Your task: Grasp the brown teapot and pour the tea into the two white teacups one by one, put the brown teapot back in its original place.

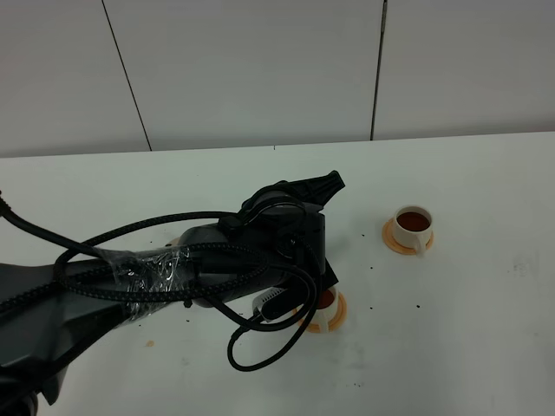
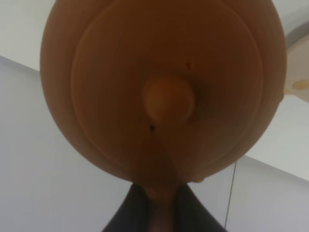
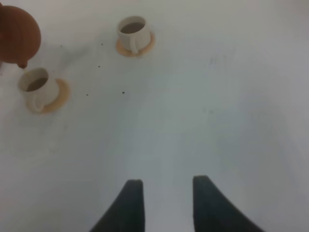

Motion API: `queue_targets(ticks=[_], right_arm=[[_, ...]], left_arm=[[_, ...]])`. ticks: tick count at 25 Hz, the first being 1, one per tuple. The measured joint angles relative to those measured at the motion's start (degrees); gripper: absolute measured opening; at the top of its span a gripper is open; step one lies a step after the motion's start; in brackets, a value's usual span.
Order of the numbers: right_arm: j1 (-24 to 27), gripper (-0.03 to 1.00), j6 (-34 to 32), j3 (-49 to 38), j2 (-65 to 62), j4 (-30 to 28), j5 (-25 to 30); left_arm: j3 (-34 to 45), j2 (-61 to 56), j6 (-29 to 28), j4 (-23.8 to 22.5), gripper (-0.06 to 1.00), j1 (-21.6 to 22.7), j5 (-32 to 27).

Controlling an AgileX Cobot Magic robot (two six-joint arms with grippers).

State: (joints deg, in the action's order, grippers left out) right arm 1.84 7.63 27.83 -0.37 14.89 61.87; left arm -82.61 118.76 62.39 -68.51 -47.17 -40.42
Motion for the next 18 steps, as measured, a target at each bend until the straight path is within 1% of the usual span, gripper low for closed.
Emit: queue_targets(ticks=[10,18], right_arm=[[0.0,0.24,0.0,0.0,0.0,0.0,0.0],[0.0,0.24,0.0,0.0,0.0,0.0,0.0]], left_arm=[[0.0,0.0,0.5,-1.6,0.17,0.0,1.3],[0.0,0.0,1.7,-1.7,0.17,0.0,1.5]])
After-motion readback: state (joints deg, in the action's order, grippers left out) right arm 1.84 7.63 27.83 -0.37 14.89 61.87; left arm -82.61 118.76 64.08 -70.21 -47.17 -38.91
